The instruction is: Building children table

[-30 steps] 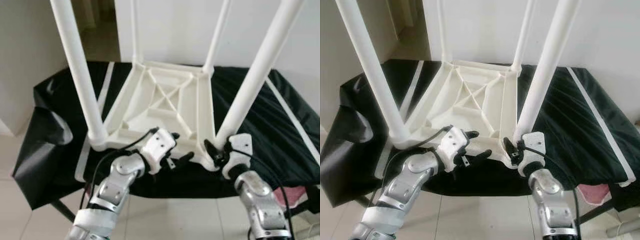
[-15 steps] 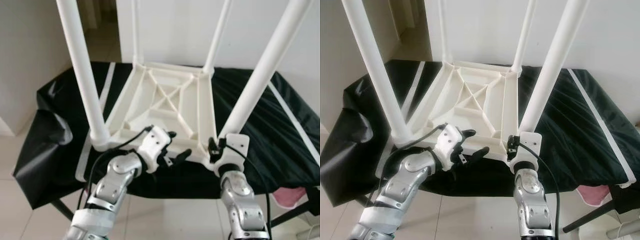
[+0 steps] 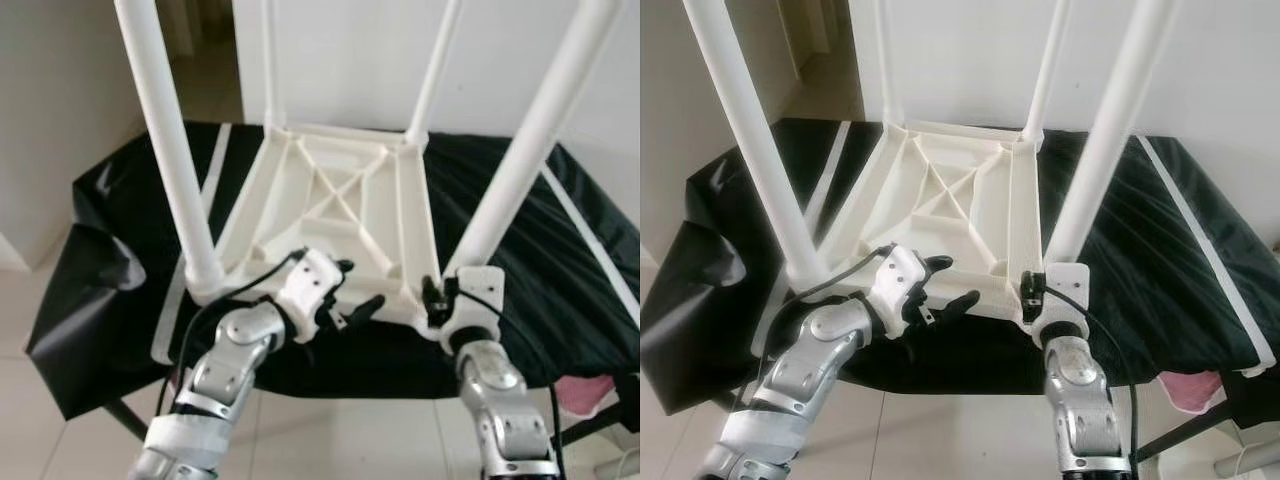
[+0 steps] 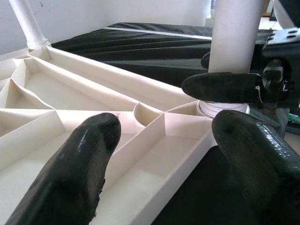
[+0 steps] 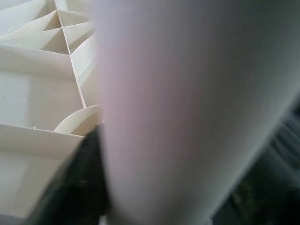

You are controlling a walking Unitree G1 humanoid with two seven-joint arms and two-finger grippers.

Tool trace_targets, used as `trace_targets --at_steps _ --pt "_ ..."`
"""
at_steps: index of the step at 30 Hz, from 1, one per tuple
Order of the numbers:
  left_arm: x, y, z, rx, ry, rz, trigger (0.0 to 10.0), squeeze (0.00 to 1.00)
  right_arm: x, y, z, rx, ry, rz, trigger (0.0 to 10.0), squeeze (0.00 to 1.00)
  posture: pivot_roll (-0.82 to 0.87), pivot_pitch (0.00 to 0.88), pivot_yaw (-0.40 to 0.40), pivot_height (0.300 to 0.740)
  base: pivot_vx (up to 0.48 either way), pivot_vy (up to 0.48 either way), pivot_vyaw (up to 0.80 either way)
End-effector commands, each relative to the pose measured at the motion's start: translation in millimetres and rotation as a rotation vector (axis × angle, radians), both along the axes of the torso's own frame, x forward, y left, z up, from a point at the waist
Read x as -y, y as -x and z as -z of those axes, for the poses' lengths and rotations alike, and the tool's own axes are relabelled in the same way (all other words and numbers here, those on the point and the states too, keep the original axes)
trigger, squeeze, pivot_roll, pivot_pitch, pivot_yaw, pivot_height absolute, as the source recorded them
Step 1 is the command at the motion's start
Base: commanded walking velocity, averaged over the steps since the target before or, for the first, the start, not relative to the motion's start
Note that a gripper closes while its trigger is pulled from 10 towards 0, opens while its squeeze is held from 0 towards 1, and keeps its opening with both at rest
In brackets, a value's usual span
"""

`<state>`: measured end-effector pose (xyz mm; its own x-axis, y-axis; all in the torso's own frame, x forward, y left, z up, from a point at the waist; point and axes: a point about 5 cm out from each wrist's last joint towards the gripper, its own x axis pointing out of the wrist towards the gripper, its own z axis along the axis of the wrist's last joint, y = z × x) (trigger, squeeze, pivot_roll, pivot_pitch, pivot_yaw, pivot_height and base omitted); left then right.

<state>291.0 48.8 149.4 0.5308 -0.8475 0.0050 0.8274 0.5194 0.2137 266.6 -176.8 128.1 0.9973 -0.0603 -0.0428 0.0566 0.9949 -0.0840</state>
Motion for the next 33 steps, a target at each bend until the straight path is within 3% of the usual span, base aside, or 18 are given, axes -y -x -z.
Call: trace_targets --at_steps 1,6,8,12,13,20,26,30,33 --pt "2.2 -2.8 -1.4 0.018 -0.011 -0.027 10.0 0.00 6.0 1.3 0.9 -0.002 -0.004 -0.014 10.0 1.00 -0.04 0.000 -0.037 0.740 0.000 0.000 0.00" --pt "2.0 -2.2 -1.9 0.022 -0.014 -0.028 10.0 0.00 9.5 4.2 -0.8 0.012 -0.008 -0.064 10.0 1.00 -0.04 0.000 -0.037 0.740 0.000 0.000 0.00" --pt "1.3 -0.9 -1.8 0.022 -0.018 -0.030 10.0 0.00 12.8 11.3 -0.7 0.012 -0.010 -0.174 10.0 1.00 -0.03 0.000 -0.037 0.740 0.000 0.000 0.00" --pt "0.8 0.3 -1.6 0.024 -0.023 -0.030 10.0 0.00 14.8 16.4 0.4 0.002 -0.008 -0.249 10.0 1.00 -0.03 0.000 -0.038 0.740 0.000 0.000 0.00" --pt "0.7 1.0 -1.6 0.029 -0.028 -0.030 10.0 0.00 17.5 18.0 0.7 -0.008 -0.006 -0.309 10.0 0.00 -0.03 0.004 -0.034 0.740 0.000 0.000 0.00" --pt "1.3 2.7 -1.0 0.036 -0.041 -0.024 10.0 0.00 29.1 19.1 -4.1 -0.019 0.004 -0.467 10.0 0.00 -0.03 0.009 -0.027 0.740 0.000 0.000 0.00" --pt "1.8 2.6 -2.7 0.047 -0.059 -0.014 10.0 0.00 46.1 10.1 -14.2 -0.056 0.080 -0.623 10.0 0.00 -0.03 0.011 -0.020 0.740 0.000 0.000 0.00" --pt "2.0 2.8 -3.3 0.050 -0.058 -0.011 10.0 0.00 47.5 7.6 -14.2 -0.067 0.098 -0.642 10.0 0.00 -0.03 0.010 -0.019 0.740 0.000 0.000 0.00" --pt "2.9 2.9 -4.8 0.054 -0.062 0.001 10.0 0.00 44.4 -7.1 -12.9 -0.086 0.145 -0.703 10.0 0.00 -0.02 0.012 -0.015 0.740 0.000 0.000 0.00"
